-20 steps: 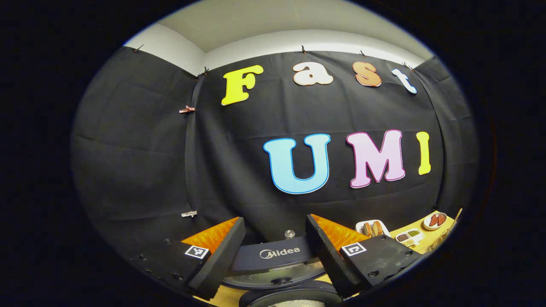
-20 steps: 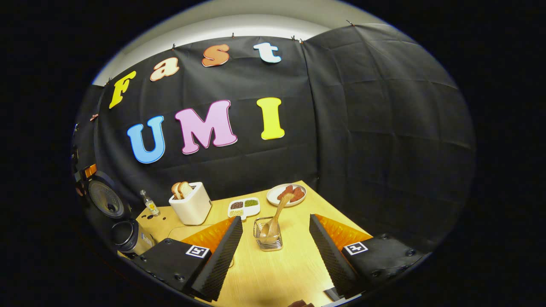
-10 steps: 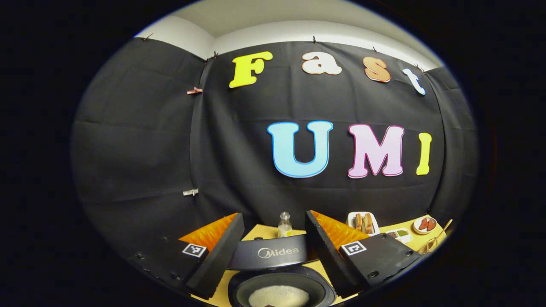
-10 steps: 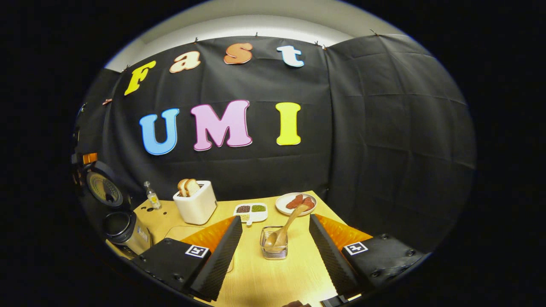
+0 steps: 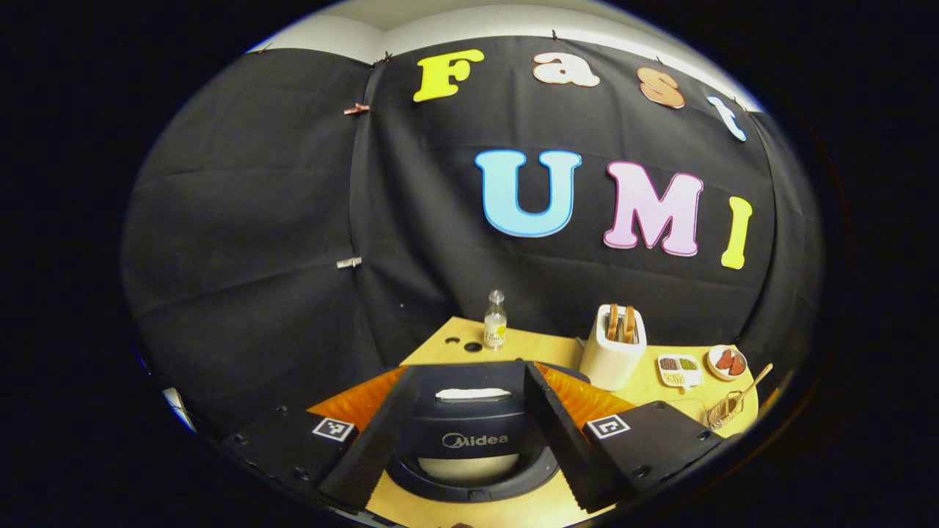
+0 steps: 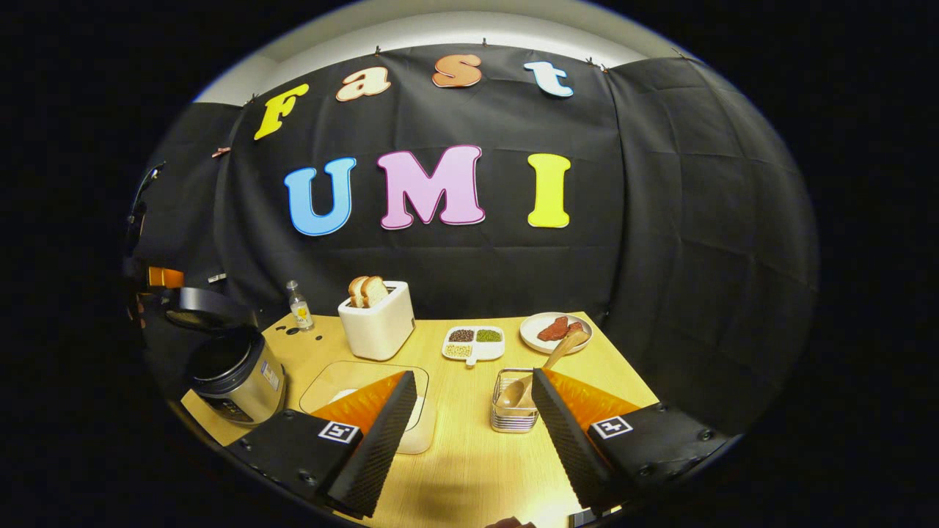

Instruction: Close the left gripper, press the button to open the rice cooker; take a wooden spoon from the chopstick holder with the right hand, scoop a spoonful of rice and pour it into the rice cooker, then put the wooden spoon back into the chopstick holder.

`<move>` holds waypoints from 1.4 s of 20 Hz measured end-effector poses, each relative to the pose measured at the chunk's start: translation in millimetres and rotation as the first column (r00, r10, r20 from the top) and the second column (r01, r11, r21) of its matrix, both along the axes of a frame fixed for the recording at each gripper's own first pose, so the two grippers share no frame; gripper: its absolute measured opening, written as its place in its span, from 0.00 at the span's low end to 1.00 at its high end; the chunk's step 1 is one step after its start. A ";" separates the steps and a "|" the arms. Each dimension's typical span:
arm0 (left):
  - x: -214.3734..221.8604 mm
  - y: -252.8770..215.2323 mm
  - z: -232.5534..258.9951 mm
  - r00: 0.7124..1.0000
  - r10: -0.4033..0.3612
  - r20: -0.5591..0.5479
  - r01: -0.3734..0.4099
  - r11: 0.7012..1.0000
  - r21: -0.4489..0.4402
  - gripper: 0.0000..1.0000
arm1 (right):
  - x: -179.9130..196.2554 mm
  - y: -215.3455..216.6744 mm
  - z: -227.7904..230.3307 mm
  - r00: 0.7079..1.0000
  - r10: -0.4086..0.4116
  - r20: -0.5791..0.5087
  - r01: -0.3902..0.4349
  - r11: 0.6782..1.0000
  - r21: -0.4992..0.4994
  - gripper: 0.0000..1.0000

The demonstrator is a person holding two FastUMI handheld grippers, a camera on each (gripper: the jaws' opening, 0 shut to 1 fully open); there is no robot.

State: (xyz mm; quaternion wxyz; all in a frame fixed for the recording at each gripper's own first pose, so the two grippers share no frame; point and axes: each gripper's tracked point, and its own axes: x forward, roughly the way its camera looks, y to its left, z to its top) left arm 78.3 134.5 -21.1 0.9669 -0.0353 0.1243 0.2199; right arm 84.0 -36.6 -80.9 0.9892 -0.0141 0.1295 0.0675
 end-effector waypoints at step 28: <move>-18.5 -26.8 -110.7 0.992 -0.023 -0.125 0.018 0.999 -0.038 0.99 | 10.3 -33.7 -46.8 0.992 0.021 -0.125 -0.017 0.999 0.034 0.99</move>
